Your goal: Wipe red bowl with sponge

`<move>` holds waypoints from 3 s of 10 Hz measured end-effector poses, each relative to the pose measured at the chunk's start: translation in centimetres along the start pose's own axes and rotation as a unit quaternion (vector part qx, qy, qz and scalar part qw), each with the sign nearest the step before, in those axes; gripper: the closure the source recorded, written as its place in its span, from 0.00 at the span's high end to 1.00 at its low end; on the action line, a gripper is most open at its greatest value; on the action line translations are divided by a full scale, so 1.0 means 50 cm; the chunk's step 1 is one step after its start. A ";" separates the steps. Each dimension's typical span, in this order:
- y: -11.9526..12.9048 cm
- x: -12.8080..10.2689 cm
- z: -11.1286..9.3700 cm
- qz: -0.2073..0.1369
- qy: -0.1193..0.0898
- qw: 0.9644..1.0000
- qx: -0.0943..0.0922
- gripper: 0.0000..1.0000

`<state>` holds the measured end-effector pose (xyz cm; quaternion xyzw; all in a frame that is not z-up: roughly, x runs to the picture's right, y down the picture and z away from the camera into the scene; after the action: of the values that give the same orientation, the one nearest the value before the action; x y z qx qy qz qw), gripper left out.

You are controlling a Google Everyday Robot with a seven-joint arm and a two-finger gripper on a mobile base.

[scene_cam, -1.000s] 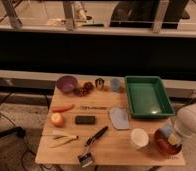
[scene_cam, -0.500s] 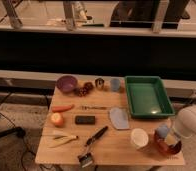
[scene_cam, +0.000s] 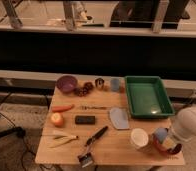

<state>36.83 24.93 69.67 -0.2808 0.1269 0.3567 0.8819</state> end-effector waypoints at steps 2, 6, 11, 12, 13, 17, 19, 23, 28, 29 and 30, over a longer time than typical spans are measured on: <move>0.019 0.008 -0.007 0.001 0.017 1.000 -0.008 0.01; 0.025 0.059 -0.030 0.038 0.057 0.998 0.006 0.01; -0.044 0.101 -0.028 0.075 0.069 0.994 0.026 0.01; -0.061 0.087 -0.021 0.070 0.063 0.995 0.031 0.01; -0.071 0.074 -0.014 0.065 0.059 0.996 0.034 0.01; -0.097 0.025 0.006 0.042 0.035 0.998 0.044 0.01; -0.093 0.030 0.005 0.043 0.033 0.998 0.044 0.01; -0.048 0.042 -0.015 0.050 0.021 0.998 0.037 0.01; -0.014 0.026 -0.017 0.036 0.011 0.999 0.035 0.01; -0.016 0.024 -0.017 0.033 0.011 0.999 0.039 0.01; -0.018 0.019 -0.017 0.031 0.012 0.999 0.043 0.01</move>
<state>38.13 24.46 68.96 -0.2431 0.1609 0.3748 0.8801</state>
